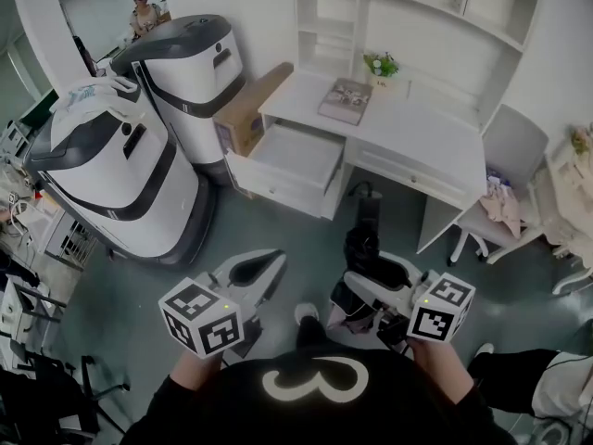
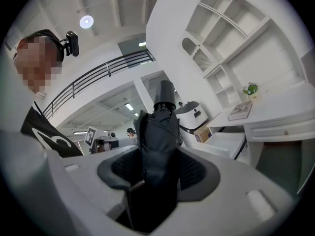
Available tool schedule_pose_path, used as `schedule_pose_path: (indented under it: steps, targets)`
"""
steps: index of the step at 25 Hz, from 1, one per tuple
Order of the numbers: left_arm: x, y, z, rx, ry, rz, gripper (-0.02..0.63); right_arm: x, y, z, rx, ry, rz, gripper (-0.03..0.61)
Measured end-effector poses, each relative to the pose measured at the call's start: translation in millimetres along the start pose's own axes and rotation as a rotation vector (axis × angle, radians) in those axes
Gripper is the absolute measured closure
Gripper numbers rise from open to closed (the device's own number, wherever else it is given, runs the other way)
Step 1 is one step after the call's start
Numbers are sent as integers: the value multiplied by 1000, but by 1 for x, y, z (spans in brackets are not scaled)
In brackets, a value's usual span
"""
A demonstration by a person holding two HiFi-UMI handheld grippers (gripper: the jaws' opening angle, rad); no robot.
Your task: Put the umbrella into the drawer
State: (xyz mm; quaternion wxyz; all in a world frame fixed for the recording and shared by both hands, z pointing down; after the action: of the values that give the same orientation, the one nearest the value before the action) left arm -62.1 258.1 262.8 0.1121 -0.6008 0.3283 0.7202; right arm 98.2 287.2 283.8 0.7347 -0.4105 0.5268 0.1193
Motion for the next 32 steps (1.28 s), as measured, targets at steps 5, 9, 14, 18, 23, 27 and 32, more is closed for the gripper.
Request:
schedule_pose_path:
  steps: [5, 9, 14, 18, 23, 27, 32]
  targets:
    - [0, 65, -57, 38, 30, 30, 607, 11, -68, -56, 6, 33, -25, 350]
    - [6, 119, -106, 67, 59, 44, 607, 22, -122, -102, 15, 67, -42, 350]
    - [15, 171, -160, 91, 78, 44, 607, 35, -179, -150, 23, 95, -65, 350]
    - [23, 194, -181, 93, 79, 28, 607, 47, -203, -178, 35, 98, -48, 350]
    - [24, 212, -193, 100, 73, 33, 607, 60, -220, -197, 35, 98, -14, 350]
    - [21, 226, -198, 106, 74, 45, 607, 65, -231, -209, 25, 94, 2, 350]
    - [20, 244, -209, 96, 82, 58, 607, 68, -244, -228, 12, 95, 6, 350]
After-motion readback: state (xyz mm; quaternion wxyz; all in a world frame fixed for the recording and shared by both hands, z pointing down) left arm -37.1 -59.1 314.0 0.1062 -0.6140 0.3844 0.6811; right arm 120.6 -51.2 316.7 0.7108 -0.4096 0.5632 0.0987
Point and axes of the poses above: the fingertips, and each gripper's own axes: z backward along the fingers, y to its left, x out of its top, the point moved 3 cm from there along z, backward along the fingers, and after that the axes turned 15 degrees about -y, right-handed, at the moved point
